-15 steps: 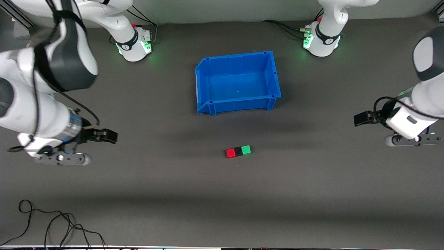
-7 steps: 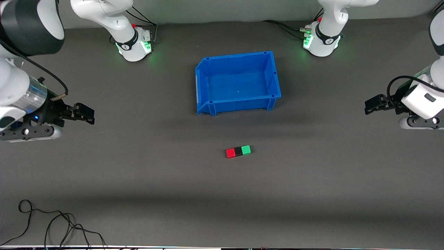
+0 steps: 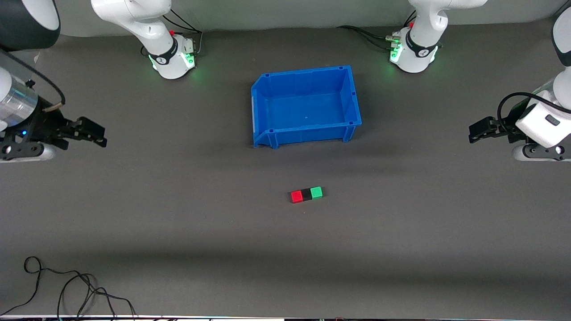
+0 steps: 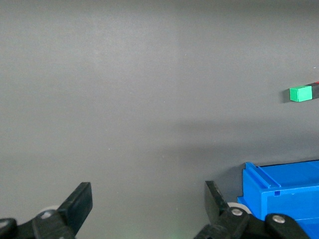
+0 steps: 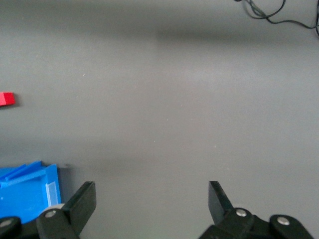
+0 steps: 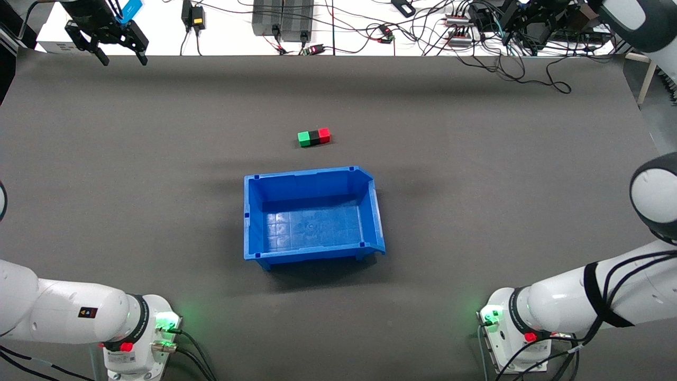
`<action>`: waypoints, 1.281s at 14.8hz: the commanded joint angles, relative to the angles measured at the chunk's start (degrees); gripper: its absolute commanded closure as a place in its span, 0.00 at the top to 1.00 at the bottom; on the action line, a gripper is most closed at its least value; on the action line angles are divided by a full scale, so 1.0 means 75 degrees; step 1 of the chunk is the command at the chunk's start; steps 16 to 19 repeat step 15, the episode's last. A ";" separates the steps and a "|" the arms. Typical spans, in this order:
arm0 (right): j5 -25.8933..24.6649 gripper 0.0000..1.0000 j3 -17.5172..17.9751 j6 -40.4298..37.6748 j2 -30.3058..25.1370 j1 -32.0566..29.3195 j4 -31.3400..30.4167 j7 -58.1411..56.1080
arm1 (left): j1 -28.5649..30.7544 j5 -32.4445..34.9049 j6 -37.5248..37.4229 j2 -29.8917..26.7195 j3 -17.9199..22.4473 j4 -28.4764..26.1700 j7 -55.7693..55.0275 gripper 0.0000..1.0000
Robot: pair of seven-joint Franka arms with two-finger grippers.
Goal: Attach green and red cubes to black cube
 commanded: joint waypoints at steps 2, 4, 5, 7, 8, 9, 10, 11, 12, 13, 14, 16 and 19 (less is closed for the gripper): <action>0.0131 1.00 0.0249 0.0192 -0.0162 -0.0223 -0.0429 -0.0005 | -0.0017 0.0096 -0.0101 -0.0165 0.0014 -0.0094 0.0135 1.00; 0.0131 1.00 0.0167 0.0145 -0.0092 -0.0258 -0.0254 0.0029 | -0.0017 0.0096 -0.0112 -0.0165 0.0014 -0.0059 0.0147 1.00; 0.0131 1.00 0.0097 0.0064 -0.0103 -0.0259 -0.0254 -0.0017 | -0.0017 0.0096 -0.0112 -0.0165 0.0014 -0.0036 0.0147 1.00; 0.0143 1.00 -0.0078 -0.0112 -0.0080 -0.0270 -0.0254 -0.0064 | -0.0006 0.0107 -0.0124 -0.0165 0.0014 -0.0024 0.0263 1.00; 0.0143 1.00 -0.0184 -0.0124 -0.0045 -0.0270 -0.0254 -0.0065 | -0.0005 0.0107 -0.0124 -0.0165 0.0026 -0.0012 0.0311 1.00; 0.0143 1.00 -0.0243 -0.0124 -0.0021 -0.0270 -0.0242 -0.0088 | -0.0005 0.0119 -0.0124 -0.0165 0.0026 -0.0024 0.0323 1.00; 0.0143 1.00 -0.0267 -0.0124 0.0014 -0.0259 -0.0172 -0.0076 | -0.0005 0.0119 -0.0124 -0.0165 0.0026 -0.0012 0.0323 1.00; 0.0143 1.00 -0.0267 -0.0124 0.0026 -0.0259 -0.0160 -0.0065 | -0.0017 0.0119 -0.0124 -0.0165 0.0026 -0.0012 0.0323 1.00; 0.0132 1.00 -0.0267 -0.0124 0.0060 -0.0247 -0.0148 -0.0076 | -0.0017 0.0119 -0.0124 -0.0153 0.0026 0.0011 0.0323 1.00; 0.0062 1.00 -0.0255 -0.0124 0.0154 -0.0224 -0.0032 -0.0076 | -0.0017 0.0119 -0.0124 -0.0130 0.0026 0.0023 0.0323 1.00; 0.0108 1.00 -0.0267 -0.0124 0.0178 -0.0270 0.0027 -0.0088 | -0.0017 0.0131 -0.0124 -0.0130 0.0026 0.0023 0.0323 1.00; 0.0108 1.00 -0.0267 -0.0124 0.0190 -0.0270 0.0074 -0.0088 | -0.0017 0.0119 -0.0124 -0.0130 0.0026 0.0035 0.0323 1.00; 0.0108 1.00 -0.0267 -0.0124 0.0190 -0.0270 0.0074 -0.0088 | -0.0017 0.0119 -0.0124 -0.0130 0.0026 0.0035 0.0323 1.00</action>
